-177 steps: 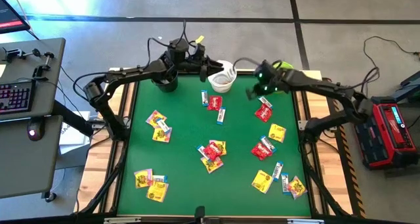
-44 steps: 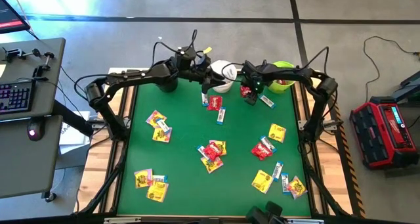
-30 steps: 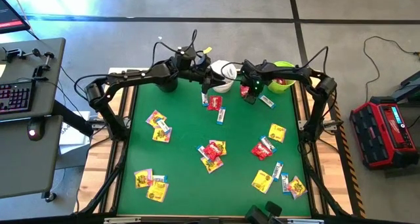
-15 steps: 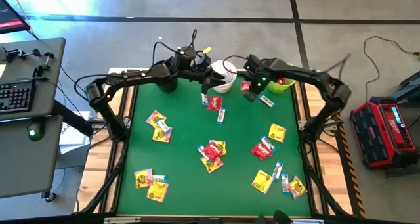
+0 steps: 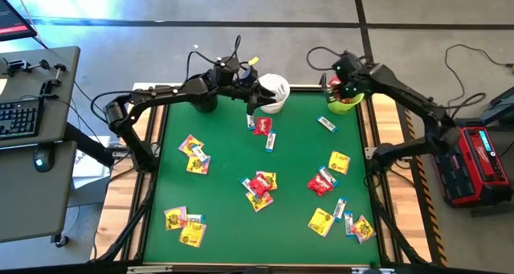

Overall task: Sort candy by brand, put in halloween buckets
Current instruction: Put the red candy into the green bucket

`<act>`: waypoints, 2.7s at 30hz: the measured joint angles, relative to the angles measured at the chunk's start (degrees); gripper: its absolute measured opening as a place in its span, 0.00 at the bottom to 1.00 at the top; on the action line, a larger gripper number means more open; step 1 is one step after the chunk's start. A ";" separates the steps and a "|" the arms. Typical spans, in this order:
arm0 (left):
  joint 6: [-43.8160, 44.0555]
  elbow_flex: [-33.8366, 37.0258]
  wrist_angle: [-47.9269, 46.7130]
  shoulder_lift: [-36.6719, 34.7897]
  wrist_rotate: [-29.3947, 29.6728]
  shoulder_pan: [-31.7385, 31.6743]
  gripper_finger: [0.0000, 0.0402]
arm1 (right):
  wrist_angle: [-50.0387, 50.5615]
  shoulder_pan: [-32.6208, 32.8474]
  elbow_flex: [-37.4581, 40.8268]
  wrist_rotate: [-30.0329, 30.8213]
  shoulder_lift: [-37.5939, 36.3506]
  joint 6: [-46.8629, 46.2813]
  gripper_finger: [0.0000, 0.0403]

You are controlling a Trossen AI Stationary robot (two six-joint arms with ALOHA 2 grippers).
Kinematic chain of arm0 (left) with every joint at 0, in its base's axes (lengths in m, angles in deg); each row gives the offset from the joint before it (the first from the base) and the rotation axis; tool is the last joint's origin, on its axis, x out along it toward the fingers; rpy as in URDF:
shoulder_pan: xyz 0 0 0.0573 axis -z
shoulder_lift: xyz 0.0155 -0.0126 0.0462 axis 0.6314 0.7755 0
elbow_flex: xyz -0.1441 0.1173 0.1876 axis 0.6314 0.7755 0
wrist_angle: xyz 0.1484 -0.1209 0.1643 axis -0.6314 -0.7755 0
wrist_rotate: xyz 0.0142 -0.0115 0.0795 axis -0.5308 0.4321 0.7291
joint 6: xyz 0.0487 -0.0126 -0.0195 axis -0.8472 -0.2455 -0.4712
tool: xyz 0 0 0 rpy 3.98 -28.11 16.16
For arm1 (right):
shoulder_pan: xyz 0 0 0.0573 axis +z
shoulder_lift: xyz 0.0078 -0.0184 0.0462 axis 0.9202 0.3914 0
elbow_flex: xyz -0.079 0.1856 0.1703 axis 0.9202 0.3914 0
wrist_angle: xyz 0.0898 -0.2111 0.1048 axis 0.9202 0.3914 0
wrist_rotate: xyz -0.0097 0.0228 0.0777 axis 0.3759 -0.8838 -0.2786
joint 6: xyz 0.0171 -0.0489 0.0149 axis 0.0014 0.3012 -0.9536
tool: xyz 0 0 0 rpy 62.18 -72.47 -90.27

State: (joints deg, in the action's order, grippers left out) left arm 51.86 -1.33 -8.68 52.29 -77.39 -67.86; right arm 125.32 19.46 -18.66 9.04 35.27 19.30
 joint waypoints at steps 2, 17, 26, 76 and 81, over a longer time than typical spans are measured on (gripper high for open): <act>-0.30 0.01 -0.02 0.00 0.01 0.00 0.41 | 0.15 -2.69 0.35 -0.98 1.25 -0.07 0.00; 1.11 0.00 -0.04 0.00 0.01 0.00 0.41 | -0.20 -9.98 0.48 -4.62 14.30 2.55 0.00; 1.13 0.00 -0.06 0.00 0.01 0.00 0.41 | -1.94 -9.87 0.47 -10.44 16.78 3.05 0.18; -0.40 0.01 -1.91 0.00 0.03 0.42 0.41 | -7.33 -11.67 -2.47 -7.08 16.71 6.62 0.00; -0.36 0.01 -2.40 0.00 0.01 0.42 0.41 | -11.51 -12.54 0.73 -9.84 18.65 7.46 0.00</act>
State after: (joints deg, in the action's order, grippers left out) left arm 51.50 -1.32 -11.09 52.29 -77.38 -67.45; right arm 113.82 6.93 -17.93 -0.80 53.92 26.76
